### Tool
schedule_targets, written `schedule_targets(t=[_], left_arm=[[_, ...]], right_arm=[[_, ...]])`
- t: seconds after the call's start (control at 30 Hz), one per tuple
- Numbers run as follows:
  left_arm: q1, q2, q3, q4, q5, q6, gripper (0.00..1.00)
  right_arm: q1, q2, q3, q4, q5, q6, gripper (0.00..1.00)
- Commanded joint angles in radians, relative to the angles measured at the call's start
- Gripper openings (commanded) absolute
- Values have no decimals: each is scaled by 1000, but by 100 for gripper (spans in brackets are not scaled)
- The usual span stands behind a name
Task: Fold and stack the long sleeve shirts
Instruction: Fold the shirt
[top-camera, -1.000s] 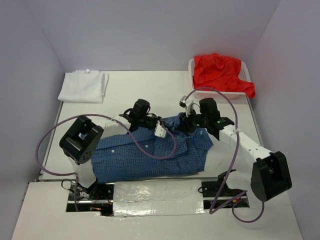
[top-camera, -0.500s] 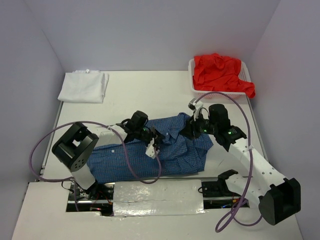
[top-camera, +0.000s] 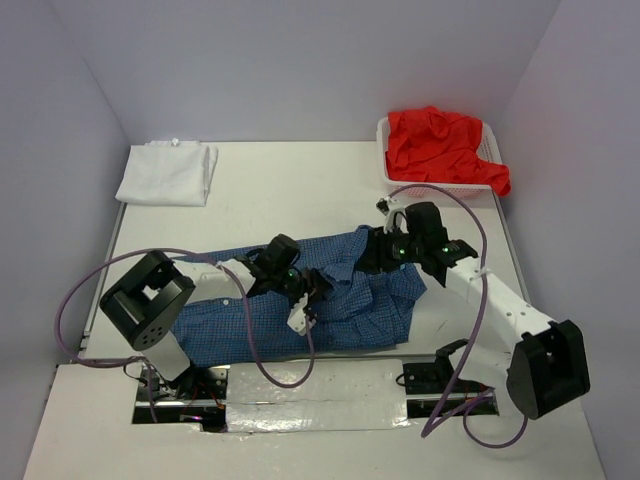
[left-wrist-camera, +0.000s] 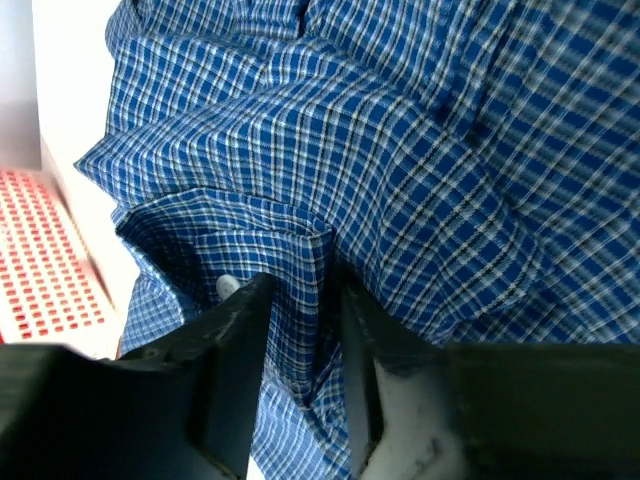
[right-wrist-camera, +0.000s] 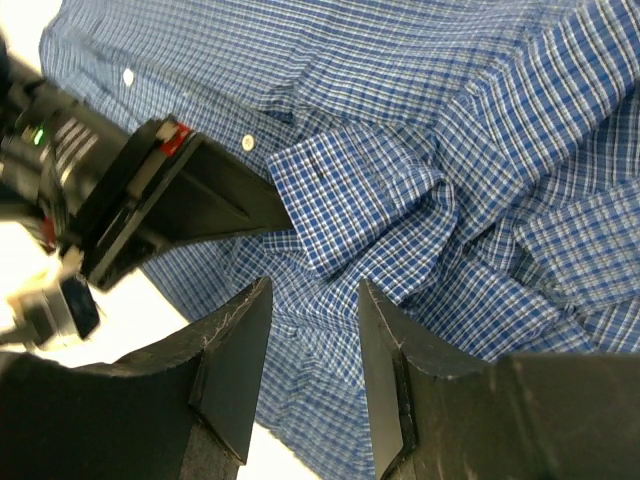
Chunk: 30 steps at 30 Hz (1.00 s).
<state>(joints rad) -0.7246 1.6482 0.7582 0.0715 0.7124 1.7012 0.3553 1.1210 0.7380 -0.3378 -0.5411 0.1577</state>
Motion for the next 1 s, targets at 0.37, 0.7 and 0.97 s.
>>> schedule_targets(t=[0.37, 0.7, 0.97], left_arm=[[-4, -99, -57, 152, -137, -225, 51], [-6, -93, -91, 209, -76, -186, 0], [-10, -102, -106, 237, -82, -230, 0]], right_arm=[[2, 266, 196, -73, 52, 333, 49], [7, 375, 195, 32, -23, 453, 57], [13, 362, 141, 42, -13, 485, 60]])
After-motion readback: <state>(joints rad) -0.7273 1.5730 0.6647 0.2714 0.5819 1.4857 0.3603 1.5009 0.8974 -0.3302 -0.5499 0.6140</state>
